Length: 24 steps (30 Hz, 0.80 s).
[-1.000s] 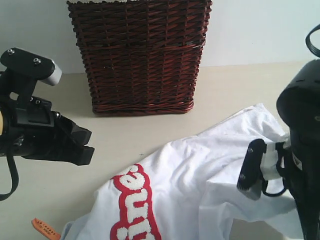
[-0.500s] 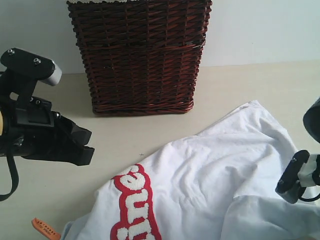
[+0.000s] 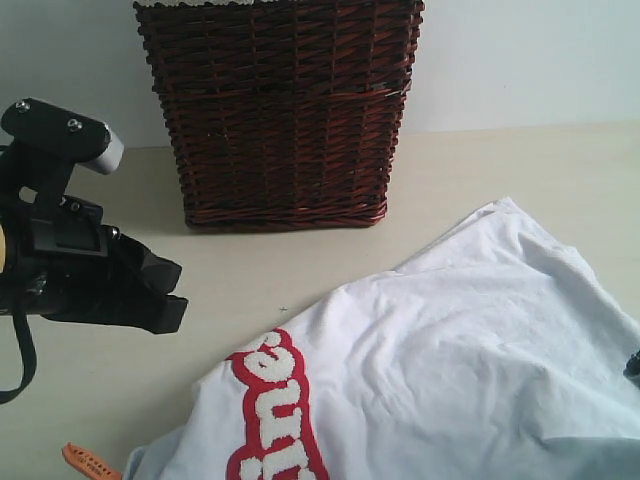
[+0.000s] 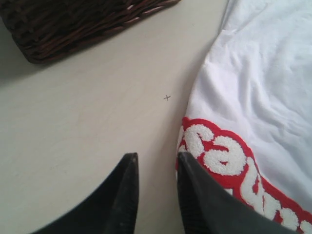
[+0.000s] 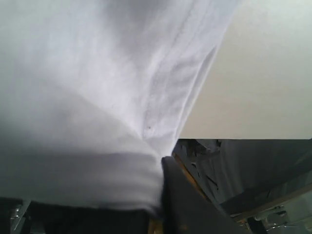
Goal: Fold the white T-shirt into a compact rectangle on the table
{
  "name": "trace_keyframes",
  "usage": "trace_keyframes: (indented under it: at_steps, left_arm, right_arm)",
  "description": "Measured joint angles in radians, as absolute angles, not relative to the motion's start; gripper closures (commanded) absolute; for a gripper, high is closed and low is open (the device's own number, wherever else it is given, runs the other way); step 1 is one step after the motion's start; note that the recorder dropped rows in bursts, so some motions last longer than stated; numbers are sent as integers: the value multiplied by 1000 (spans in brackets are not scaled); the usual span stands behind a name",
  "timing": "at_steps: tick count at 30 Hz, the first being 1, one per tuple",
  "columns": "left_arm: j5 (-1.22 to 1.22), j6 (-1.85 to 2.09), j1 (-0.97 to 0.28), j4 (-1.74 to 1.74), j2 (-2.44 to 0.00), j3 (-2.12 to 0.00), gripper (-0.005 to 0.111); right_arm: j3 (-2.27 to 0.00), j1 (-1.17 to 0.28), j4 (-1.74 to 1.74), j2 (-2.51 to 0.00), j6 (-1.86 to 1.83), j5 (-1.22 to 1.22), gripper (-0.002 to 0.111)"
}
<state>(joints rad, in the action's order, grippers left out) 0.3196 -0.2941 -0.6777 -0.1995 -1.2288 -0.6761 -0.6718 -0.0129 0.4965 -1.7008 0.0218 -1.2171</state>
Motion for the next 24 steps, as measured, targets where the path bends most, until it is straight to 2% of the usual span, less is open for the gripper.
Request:
trace_keyframes:
  at_steps: [4, 6, 10, 14, 17, 19, 20, 22, 24]
  left_arm:
    - [320, -294, -678, -200, -1229, -676, 77]
    - [320, -294, -678, -200, -1237, -676, 77]
    - [320, -294, -678, -200, -1288, -676, 77]
    - [320, -294, -678, -200, -1342, -676, 78]
    - [320, -294, -680, -200, -1383, -676, 89]
    - [320, -290, -694, -200, -1408, -676, 104]
    - [320, -284, -707, -200, -1420, -676, 106]
    - [320, -274, -736, -200, -1441, -676, 107]
    - [320, -270, -771, -200, -1464, -676, 107]
  right_arm:
    - [-723, -13, 492, -1701, 25, -1217, 64]
    - [-747, -13, 474, -1701, 27, -1217, 59]
    - [-779, -13, 416, -1701, 40, -1219, 54]
    - [-835, -13, 351, -1664, 40, -1221, 54]
    - [-912, -13, 290, -1626, 45, -1222, 54]
    - [-968, -13, 260, -1611, 47, -1223, 57]
    - [-996, -13, 252, -1609, 58, -1223, 62]
    - [-1031, -13, 243, -1604, 92, -1191, 74]
    - [-1038, -11, 241, -1604, 120, -1092, 93]
